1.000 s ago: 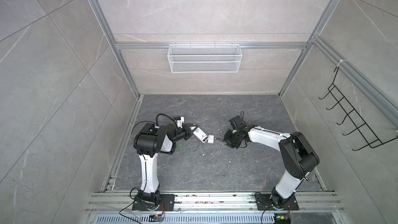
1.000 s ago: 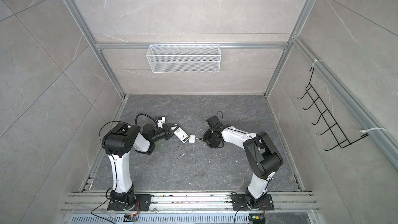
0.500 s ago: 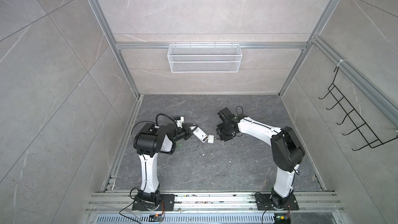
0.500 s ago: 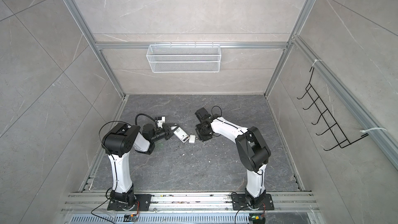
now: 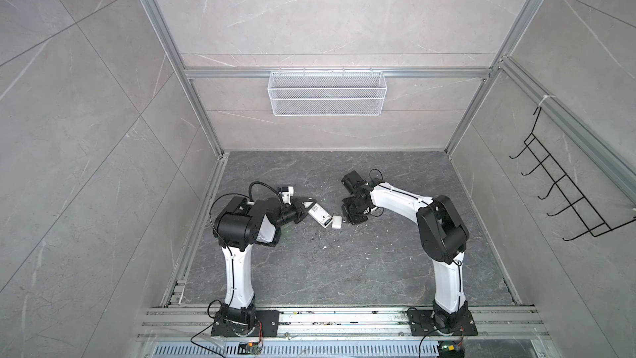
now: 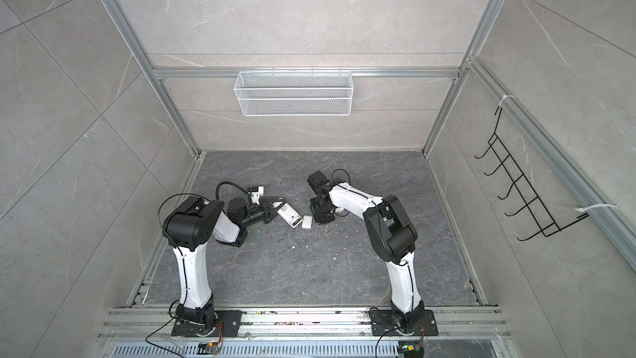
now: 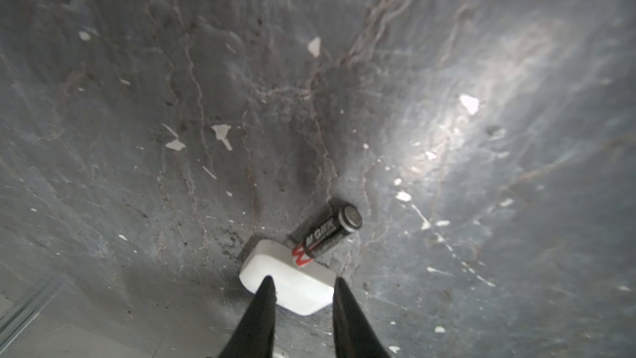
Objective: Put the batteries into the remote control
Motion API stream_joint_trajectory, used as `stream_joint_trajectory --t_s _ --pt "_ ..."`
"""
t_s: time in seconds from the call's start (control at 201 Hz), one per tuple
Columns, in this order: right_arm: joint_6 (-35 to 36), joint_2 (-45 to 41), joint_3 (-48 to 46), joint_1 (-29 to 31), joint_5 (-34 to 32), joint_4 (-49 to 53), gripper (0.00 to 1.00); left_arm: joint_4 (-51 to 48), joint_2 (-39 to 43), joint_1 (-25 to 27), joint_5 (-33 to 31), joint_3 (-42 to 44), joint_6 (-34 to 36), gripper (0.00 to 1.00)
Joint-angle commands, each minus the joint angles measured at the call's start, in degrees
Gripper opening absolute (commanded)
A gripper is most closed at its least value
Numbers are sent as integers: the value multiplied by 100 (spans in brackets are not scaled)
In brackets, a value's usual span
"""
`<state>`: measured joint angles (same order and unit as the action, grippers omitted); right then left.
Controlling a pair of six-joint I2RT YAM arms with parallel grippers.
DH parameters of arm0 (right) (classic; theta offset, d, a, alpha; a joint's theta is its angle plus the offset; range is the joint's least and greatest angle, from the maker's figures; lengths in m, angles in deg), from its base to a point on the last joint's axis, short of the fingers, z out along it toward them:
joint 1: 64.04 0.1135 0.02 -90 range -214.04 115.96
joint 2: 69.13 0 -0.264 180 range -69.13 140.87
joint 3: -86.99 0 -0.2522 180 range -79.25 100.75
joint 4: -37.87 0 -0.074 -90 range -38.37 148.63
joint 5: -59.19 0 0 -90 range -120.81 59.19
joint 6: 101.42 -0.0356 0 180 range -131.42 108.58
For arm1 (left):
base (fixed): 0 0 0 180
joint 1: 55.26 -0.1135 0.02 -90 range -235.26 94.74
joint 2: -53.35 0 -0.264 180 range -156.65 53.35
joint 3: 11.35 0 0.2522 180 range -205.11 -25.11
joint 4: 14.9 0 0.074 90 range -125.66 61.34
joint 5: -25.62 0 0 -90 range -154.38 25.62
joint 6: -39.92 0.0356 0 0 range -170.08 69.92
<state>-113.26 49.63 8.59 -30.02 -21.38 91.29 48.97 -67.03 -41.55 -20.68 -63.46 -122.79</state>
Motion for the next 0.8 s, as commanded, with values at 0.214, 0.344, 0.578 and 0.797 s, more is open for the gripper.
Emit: stream_joint_trajectory --t_s 0.214,0.344,0.578,0.797 --pt "-77 347 203 -36 59 272 30 345 26 -39 90 -70 -32 9" --pt "-74 450 244 -45 81 304 30 349 31 -38 86 -68 -33 9" --pt "18 498 160 -46 109 326 12 346 41 -42 87 -60 -25 9" --pt "384 351 -53 -79 69 273 4 350 44 -49 96 -60 -31 9"
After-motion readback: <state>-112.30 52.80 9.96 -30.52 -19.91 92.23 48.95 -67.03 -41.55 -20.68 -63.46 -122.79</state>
